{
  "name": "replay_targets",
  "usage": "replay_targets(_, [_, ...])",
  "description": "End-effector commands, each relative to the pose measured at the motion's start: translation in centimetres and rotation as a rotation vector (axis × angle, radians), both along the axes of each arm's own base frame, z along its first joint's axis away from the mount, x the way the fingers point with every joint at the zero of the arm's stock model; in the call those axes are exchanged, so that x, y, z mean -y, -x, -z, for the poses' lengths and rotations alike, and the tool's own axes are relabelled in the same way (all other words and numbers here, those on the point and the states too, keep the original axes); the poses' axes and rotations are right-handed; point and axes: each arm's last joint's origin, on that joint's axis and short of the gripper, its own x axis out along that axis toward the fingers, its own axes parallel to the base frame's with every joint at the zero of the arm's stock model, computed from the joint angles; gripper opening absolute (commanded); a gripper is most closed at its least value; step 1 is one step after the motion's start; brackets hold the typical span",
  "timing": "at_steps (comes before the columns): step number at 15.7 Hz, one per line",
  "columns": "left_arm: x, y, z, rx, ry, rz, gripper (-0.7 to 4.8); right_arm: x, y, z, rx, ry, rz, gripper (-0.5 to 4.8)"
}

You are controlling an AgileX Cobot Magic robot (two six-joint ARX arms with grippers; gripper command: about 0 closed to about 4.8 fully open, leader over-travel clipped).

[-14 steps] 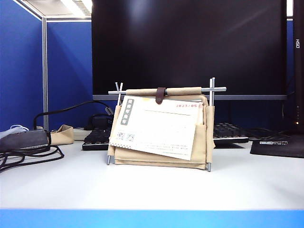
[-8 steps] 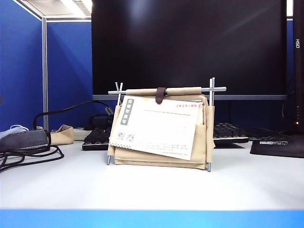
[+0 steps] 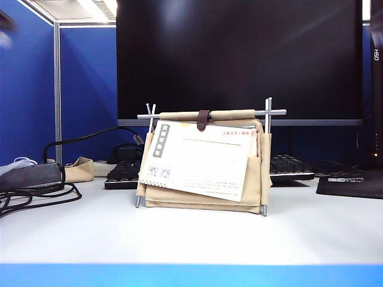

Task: Turn one page of the calendar.

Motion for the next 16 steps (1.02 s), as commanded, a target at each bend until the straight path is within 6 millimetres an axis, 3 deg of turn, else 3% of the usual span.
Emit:
replay_targets(1, [1.5, -2.6, 0.5, -0.099, -0.014, 0.045, 2.49, -1.7, -2.3, -3.3, -0.019, 0.042, -0.105, 1.32])
replay_targets(3, [2.1, -3.6, 0.7, -0.101, 0.0, 0.073, 2.63, -3.1, -4.4, -4.5, -0.085, 0.114, -0.187, 1.72])
replay_targets(6, [2.4, -4.3, 0.5, -0.076, 0.018, 0.033, 2.77, -5.1, -9.4, -5.6, -0.258, 0.149, -0.357, 2.25])
replay_targets(7, [2.3, -4.4, 0.5, -0.068, 0.014, 0.006, 2.78, -5.4, -11.5, -5.3, -0.349, 0.121, -0.434, 2.61])
replay_targets(8, [2.3, -4.4, 0.5, -0.069, 0.01, -0.006, 2.78, -5.2, -13.5, -4.5, -0.428, 0.099, -0.467, 3.41])
replay_targets(9, [2.3, -4.4, 0.5, -0.07, 0.008, -0.011, 2.78, -4.5, -14.9, -3.5, -0.476, 0.082, -0.47, 3.85])
replay_targets(13, [2.3, -4.5, 0.5, -0.069, 0.008, -0.011, 2.78, -2.7, -17.7, 0.1, -0.615, 0.013, -0.535, 3.9])
replay_targets(16, [2.3, -4.5, 0.6, -0.07, 0.005, -0.011, 2.78, -3.1, -18.4, 1.0, -0.636, -0.039, -0.609, 3.9])
